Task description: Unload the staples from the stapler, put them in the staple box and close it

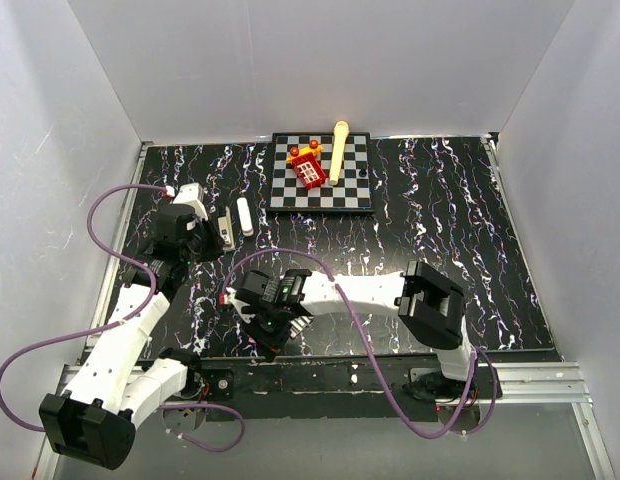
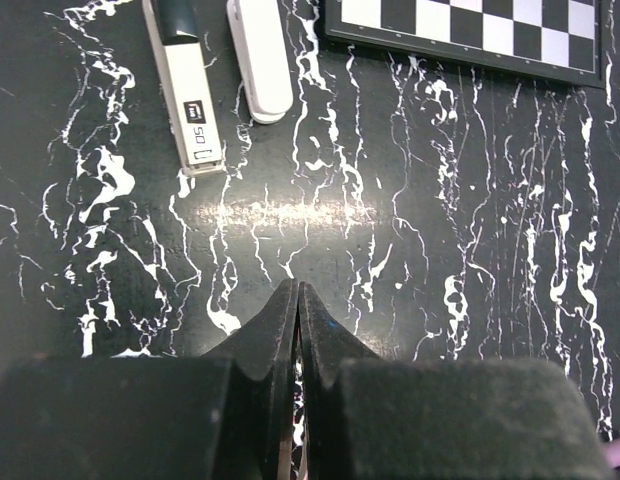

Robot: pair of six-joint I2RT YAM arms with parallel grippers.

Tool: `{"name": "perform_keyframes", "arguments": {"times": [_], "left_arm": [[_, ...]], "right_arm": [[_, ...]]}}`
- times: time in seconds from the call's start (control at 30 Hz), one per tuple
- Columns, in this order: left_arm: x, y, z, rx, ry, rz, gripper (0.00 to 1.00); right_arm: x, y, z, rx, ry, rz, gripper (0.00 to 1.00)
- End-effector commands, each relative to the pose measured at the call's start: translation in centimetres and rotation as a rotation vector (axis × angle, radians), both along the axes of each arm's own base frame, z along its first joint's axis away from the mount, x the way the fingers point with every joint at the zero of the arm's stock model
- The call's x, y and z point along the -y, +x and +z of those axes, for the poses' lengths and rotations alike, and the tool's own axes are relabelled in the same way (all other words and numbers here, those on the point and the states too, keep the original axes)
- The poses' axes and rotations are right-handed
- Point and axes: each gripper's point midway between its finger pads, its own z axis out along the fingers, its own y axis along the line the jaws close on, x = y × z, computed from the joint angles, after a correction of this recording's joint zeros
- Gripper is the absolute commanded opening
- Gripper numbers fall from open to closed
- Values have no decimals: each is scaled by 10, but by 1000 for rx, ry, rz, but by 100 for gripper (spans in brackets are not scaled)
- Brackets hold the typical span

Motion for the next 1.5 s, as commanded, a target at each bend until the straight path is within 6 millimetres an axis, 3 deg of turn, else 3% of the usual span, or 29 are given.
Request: {"name": "perform_keyframes", "arguments": {"times": [0.0,0.57,1.2,1.47], "left_arm": [[-12,7,17,47,33,56,0],[-18,9,11,67,11,84,0],[-18,9,14,82,-12,71,0],[-19,8,15,86,-15,72,0]], "right_arm": [[-20,-3,16,-9,65,45,1],[-40,15,-17,33,-34,22,1],[-28,67,-38,99,-125,-93,1],[-24,94,-34,148,-133,-154,1]]}}
